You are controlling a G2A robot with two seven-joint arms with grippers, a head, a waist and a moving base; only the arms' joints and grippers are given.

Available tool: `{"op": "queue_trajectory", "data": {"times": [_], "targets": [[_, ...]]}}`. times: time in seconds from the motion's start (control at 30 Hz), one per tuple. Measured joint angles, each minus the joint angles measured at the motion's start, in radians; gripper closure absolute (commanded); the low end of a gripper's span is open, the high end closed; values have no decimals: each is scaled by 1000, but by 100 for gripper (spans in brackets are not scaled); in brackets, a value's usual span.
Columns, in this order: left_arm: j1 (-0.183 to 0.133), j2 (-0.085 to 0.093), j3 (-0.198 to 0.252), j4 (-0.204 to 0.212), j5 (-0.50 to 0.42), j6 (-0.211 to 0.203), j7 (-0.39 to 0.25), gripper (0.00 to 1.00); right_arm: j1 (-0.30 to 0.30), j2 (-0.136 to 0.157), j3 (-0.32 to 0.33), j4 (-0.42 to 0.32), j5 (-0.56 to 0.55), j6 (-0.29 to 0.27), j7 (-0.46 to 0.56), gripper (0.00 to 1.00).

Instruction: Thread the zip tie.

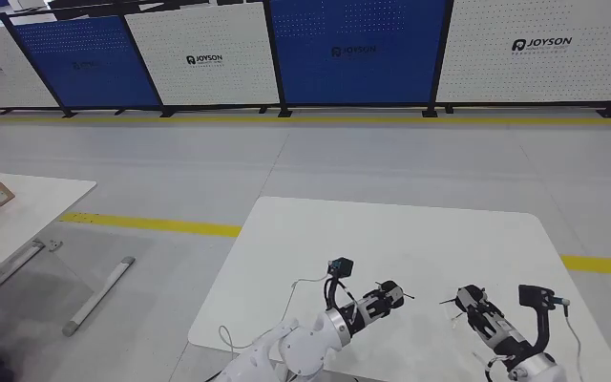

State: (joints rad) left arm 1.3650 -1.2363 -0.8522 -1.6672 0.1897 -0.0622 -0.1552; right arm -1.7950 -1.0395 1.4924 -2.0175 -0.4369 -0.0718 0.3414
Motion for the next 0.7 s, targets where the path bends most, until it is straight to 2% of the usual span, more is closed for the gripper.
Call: {"op": "queue_trajectory", "data": {"times": [0.13, 0.27, 0.5, 0.7], "targets": [[-6, 3, 2, 19, 59, -27, -3, 100, 0, 0, 0, 0, 0, 0, 0, 100], [-5, 3, 2, 18, 60, -28, -1, 100, 0, -1, -1, 0, 2, -4, -9, 100], [-5, 3, 2, 18, 60, -28, -1, 100, -42, -17, -49, 50, 10, -91, -189, 100], [-5, 3, 2, 18, 60, -28, -1, 100, -80, -29, -115, 78, -71, -121, -324, 100]]}}
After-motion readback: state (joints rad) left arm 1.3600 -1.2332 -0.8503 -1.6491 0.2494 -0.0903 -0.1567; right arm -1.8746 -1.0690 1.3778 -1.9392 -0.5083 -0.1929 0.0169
